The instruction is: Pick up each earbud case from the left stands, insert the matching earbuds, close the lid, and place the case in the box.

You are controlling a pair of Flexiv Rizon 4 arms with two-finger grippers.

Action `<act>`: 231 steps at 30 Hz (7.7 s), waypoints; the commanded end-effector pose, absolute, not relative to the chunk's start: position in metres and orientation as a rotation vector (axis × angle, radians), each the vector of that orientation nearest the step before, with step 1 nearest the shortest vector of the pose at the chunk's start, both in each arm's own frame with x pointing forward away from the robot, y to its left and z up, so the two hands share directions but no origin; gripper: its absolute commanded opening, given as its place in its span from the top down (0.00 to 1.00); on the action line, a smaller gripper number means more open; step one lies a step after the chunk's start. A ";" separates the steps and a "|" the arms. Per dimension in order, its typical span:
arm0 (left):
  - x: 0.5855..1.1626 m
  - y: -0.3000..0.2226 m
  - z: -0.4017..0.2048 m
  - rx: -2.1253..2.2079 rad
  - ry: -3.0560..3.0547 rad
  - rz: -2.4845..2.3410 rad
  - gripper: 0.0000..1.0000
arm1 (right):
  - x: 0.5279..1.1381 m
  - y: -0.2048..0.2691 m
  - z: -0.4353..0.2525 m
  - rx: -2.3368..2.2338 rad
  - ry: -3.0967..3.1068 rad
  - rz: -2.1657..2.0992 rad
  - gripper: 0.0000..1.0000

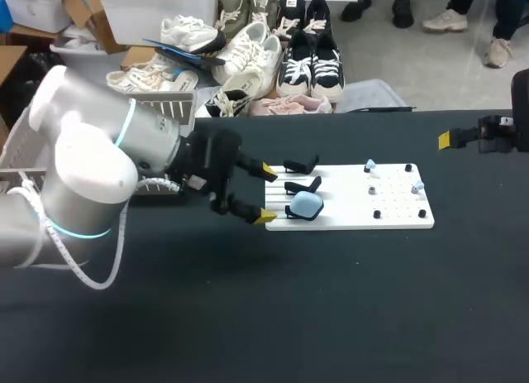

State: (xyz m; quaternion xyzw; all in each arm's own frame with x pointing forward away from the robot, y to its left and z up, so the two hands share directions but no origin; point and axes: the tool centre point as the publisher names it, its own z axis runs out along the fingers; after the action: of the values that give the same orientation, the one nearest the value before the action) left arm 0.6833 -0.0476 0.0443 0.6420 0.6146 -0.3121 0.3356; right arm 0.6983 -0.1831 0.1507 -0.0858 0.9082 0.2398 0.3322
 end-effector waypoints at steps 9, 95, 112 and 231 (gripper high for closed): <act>0.693 -0.070 0.027 1.669 1.674 -0.807 0.00 | 0.699 -0.184 0.150 -0.229 2.372 0.633 0.00; 0.698 -0.097 0.013 1.626 1.754 -0.886 0.57 | 0.699 -0.184 0.150 -0.229 2.372 0.633 0.00; 0.695 -0.094 0.016 1.619 1.753 -0.893 1.00 | 0.699 -0.184 0.150 -0.229 2.372 0.633 0.00; 0.673 -0.170 0.103 1.788 1.534 -0.651 1.00 | 0.691 -0.078 0.130 -0.748 2.379 0.932 0.00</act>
State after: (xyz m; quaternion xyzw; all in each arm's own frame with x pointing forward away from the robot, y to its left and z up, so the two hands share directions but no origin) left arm 0.6747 -0.1720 0.1041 0.6873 0.5890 -0.2515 0.3426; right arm 0.6926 -0.0747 0.1286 -0.2733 0.8689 0.3397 0.2345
